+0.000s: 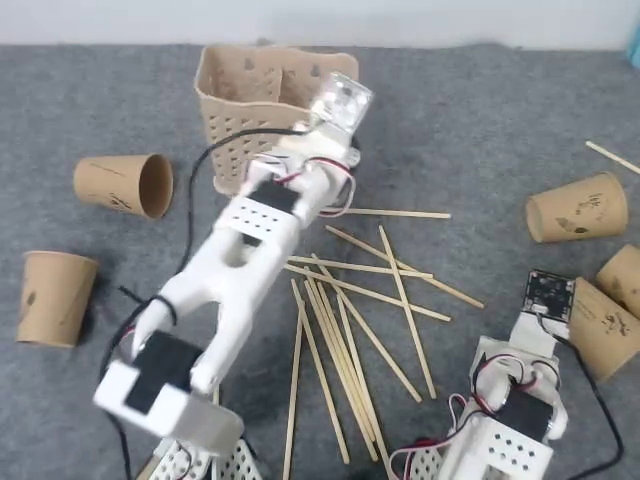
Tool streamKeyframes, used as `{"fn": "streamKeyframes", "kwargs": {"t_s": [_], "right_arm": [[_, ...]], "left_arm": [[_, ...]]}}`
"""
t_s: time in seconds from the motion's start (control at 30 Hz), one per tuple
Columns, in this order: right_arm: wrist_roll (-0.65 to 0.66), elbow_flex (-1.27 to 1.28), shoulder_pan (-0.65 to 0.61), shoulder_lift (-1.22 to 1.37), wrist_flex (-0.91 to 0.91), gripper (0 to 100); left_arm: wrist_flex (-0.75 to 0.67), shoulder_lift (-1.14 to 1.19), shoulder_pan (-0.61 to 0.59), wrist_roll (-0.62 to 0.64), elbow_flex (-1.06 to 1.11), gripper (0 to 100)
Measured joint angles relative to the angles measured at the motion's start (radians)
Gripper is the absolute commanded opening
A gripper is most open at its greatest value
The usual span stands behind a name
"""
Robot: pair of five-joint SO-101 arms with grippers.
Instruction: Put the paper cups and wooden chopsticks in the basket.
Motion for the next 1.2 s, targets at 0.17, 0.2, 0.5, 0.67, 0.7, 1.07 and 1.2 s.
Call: {"fn": "streamKeyframes", "kwargs": {"t_s": [0.17, 0.2, 0.5, 0.67, 0.7, 1.07, 1.2], "right_arm": [[0.008, 0.0, 0.0, 0.0, 0.0, 2.9], [0.008, 0.0, 0.0, 0.0, 0.0, 2.9], [0.011, 0.0, 0.0, 0.0, 0.0, 2.9], [0.011, 0.0, 0.0, 0.0, 0.0, 2.9], [0.011, 0.0, 0.0, 0.0, 0.0, 2.9], [0.011, 0.0, 0.0, 0.0, 0.0, 2.9], [0.011, 0.0, 0.0, 0.0, 0.0, 2.9]], "left_arm": [[0.091, -0.051, -0.029, 0.0, 0.0, 32], [0.094, -0.057, -0.038, -0.003, 0.0, 32], [0.147, -0.086, -0.072, -0.005, 0.0, 32], [0.302, -0.207, -0.072, -0.005, 0.0, 32], [0.334, -0.236, -0.072, -0.005, 0.0, 32], [0.598, -0.41, -0.072, -0.035, 0.0, 32], [0.64, -0.41, -0.072, -0.124, 0.0, 32]]}}
